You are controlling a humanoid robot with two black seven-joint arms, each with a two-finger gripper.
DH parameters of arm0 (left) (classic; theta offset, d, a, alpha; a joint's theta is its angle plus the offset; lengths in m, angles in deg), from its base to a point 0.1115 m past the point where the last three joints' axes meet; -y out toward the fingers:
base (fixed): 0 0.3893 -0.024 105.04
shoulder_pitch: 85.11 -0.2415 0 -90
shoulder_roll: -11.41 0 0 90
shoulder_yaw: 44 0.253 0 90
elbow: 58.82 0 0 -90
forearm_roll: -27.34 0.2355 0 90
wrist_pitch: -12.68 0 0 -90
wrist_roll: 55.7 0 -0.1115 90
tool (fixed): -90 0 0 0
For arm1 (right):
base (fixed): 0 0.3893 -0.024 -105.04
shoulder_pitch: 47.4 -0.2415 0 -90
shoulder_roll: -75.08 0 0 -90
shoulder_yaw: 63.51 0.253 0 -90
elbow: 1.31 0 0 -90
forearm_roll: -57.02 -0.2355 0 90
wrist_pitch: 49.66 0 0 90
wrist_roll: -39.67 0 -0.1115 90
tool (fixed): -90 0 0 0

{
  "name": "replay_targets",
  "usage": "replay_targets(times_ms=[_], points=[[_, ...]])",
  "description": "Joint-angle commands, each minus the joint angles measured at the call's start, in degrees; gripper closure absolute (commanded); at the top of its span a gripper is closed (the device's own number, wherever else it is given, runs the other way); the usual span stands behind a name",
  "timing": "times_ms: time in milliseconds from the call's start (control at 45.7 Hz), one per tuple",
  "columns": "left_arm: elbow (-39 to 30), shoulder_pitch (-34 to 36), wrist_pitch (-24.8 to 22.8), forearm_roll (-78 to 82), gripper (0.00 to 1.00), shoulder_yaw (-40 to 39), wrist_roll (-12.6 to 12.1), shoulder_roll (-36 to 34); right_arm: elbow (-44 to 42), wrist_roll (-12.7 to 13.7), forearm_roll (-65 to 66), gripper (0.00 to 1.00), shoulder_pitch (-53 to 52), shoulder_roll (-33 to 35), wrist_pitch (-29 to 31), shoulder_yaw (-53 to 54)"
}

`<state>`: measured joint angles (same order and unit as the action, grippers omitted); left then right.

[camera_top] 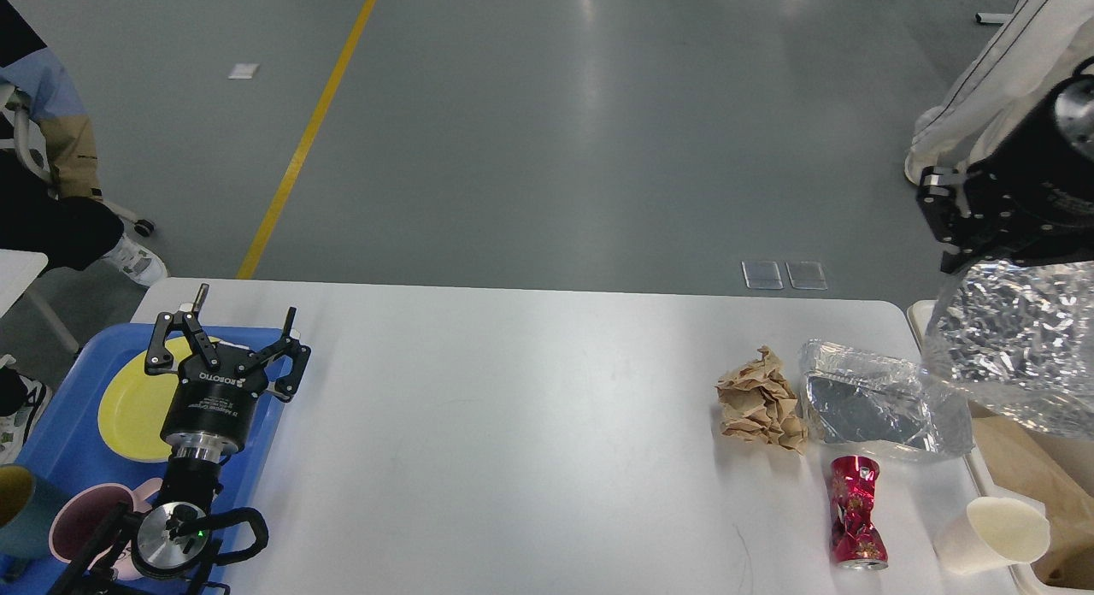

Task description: Tidy desktop

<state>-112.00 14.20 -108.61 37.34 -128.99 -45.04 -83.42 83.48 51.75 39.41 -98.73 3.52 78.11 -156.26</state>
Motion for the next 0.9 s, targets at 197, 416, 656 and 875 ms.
replay_targets(times_ms=[197,416,656,875], points=[[0.0,0.0,0.0,-0.1,0.04,0.0,0.0,0.0,-14.6,0.1,3.1,1.0,20.9,15.5,-16.3,-0.9],[0.0,0.0,0.0,-0.1,0.04,0.0,0.0,0.0,-26.3,0.1,3.0,1.0,44.0,16.6,-31.6,6.8],[0.0,0.0,0.0,0.0,0.04,0.0,0.0,0.0,-53.1,0.1,2.8,1.0,73.2,15.8,-36.0,22.7],[0.0,0.1,0.0,-0.1,0.04,0.0,0.1,0.0,-74.8,-0.4,2.8,1.0,93.7,7.2,-37.9,25.6]])
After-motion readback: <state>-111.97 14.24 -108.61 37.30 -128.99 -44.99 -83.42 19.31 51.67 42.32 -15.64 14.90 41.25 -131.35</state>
